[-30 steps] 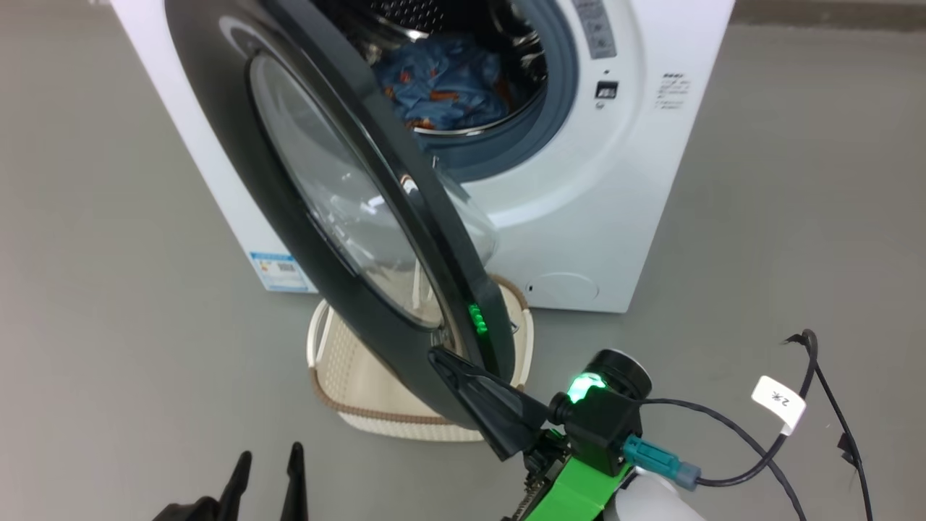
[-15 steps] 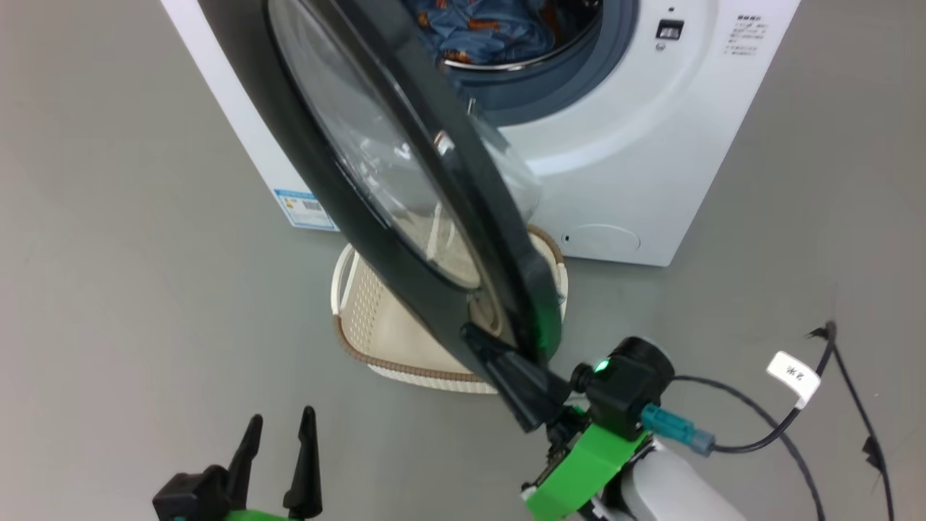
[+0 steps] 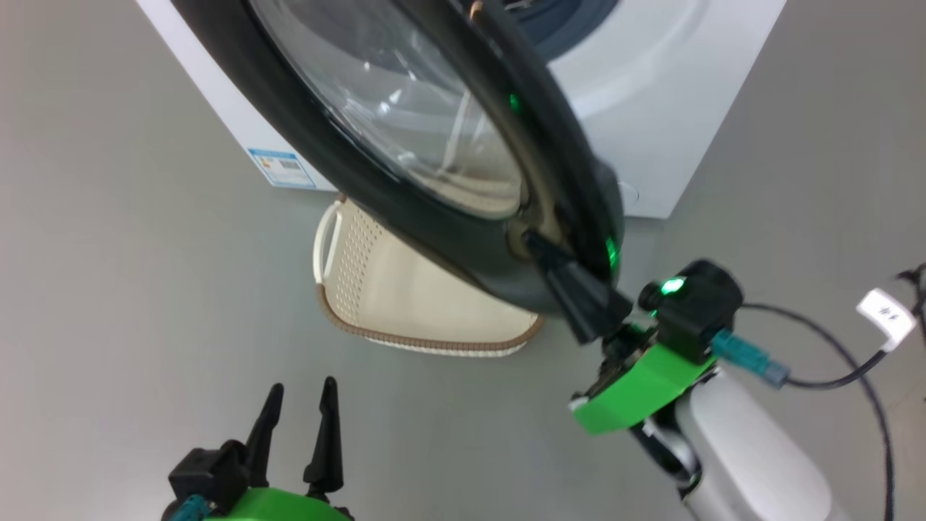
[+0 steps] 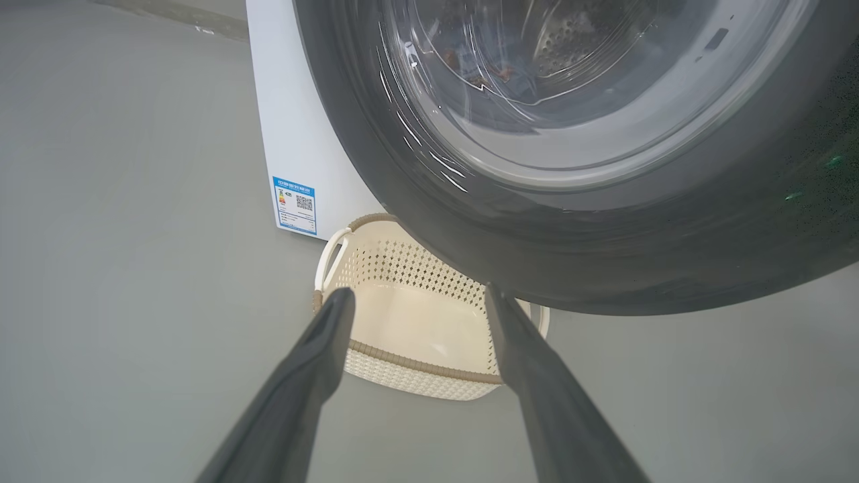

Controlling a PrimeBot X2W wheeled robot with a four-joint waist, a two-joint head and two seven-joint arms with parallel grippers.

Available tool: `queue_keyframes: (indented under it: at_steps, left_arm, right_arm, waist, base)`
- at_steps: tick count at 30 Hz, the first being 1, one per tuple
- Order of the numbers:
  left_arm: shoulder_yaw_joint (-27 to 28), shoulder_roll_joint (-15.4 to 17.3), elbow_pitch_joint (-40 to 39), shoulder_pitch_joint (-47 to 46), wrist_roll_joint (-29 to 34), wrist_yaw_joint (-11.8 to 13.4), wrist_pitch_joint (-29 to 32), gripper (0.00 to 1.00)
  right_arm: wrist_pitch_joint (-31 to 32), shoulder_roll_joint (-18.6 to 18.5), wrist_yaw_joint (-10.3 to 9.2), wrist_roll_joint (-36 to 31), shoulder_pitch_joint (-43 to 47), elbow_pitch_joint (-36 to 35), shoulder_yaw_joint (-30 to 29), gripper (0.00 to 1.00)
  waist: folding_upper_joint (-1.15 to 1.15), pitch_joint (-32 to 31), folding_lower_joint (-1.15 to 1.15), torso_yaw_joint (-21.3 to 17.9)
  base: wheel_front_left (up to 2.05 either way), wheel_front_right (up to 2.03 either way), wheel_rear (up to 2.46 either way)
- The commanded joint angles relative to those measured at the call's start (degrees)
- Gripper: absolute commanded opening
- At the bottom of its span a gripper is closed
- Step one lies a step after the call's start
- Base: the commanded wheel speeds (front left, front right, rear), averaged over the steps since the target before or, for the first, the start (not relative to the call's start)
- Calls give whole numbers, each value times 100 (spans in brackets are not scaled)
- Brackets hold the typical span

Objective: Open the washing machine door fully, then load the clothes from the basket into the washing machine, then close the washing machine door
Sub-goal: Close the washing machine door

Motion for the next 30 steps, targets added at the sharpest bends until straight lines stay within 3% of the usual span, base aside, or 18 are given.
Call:
queue_keyframes:
  at_steps: [1, 15, 30]
  left_arm:
    - [121, 36, -183, -138, -30, 54, -60, 100]
    - [-305, 36, -692, -494, -94, 289, -60, 100]
    - [-903, 36, -1379, -899, -164, 651, -60, 100]
  right_arm:
    - [-27, 16, 8, 53, -180, -183, -20, 0]
    - [-27, -593, 8, 163, -1217, -280, -556, 0]
    - [-27, -1195, 8, 194, -3043, -17, -949, 0]
  waist:
    - [0, 238, 0, -61]
    - [0, 1268, 0, 104]
    - [0, 2248, 0, 448]
  base:
    - [0, 0, 0]
    - [0, 0, 0]
    - [0, 0, 0]
